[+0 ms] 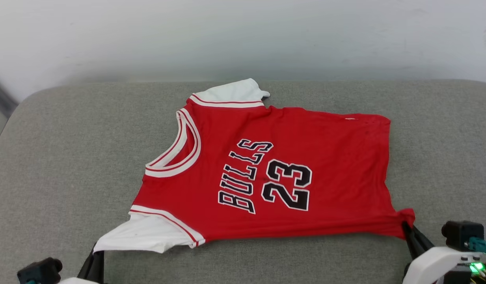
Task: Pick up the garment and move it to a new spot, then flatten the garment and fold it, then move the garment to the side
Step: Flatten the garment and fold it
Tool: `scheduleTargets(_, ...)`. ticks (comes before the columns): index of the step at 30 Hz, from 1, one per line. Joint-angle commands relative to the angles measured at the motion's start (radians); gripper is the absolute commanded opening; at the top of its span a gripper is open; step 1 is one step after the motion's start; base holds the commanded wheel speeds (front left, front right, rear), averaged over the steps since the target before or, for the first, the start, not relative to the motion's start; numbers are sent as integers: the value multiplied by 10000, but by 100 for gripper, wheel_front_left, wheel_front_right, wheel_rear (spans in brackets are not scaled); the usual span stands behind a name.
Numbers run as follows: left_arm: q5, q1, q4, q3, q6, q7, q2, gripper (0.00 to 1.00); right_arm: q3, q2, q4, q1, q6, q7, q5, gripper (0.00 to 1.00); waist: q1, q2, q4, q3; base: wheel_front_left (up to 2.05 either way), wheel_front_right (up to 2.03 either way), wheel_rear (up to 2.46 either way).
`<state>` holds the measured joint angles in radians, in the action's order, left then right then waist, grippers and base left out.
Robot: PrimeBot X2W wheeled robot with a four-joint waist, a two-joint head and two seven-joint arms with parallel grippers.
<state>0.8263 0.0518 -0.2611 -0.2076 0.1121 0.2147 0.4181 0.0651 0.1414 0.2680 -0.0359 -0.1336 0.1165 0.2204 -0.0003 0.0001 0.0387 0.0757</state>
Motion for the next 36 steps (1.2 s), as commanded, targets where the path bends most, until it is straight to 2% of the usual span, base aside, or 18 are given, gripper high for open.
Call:
scheduleTargets(1, 60, 391, 372, 198, 303, -74, 141, 0, 347, -9, -505, 439, 50, 110, -71, 0, 3, -1, 66, -10, 0, 0, 0)
scheduleTargets(7, 297, 1755, 2412, 454, 1174, -664, 361, 0, 980, -604, -2600, 1928, 50, 1026, -288, 0, 3, -1, 198, 117, 0, 0, 0)
scheduleTargets(12, 203, 1546, 3387, 383, 1249, -887, 522, 0, 1067, -818, -3349, 2117, 47, 1489, -224, 0, 3, -1, 278, 289, 0, 0, 0)
scheduleTargets(17, -8, 517, 3318, 14, 925, -1146, 587, 0, 980, -872, -3454, 1486, 38, 1746, -249, 0, 3, -1, 239, 402, 0, 0, 0)
scheduleTargets(22, -133, -960, 2476, -492, 436, -1454, 424, 0, 893, -835, -2913, 510, 37, 1865, -328, 0, 3, -1, 135, 709, 0, 0, 0)
scheduleTargets(29, -105, -2954, 648, -975, -311, -1865, 151, 0, 399, -551, -1433, -927, 34, 2020, -361, 0, 3, -1, -32, 1345, 0, 0, 0)
scheduleTargets(30, -43, -3590, -223, -1210, -642, -2076, -17, 0, 273, -509, -767, -1261, 34, 2035, -385, 0, 3, -1, -64, 1529, 0, 0, 0)
scheduleTargets(36, 68, -4507, -1969, -1679, -1321, -2616, -328, 0, 85, -414, 200, -1538, 34, 1909, -479, 0, 3, -1, -174, 1754, 0, 0, 0)
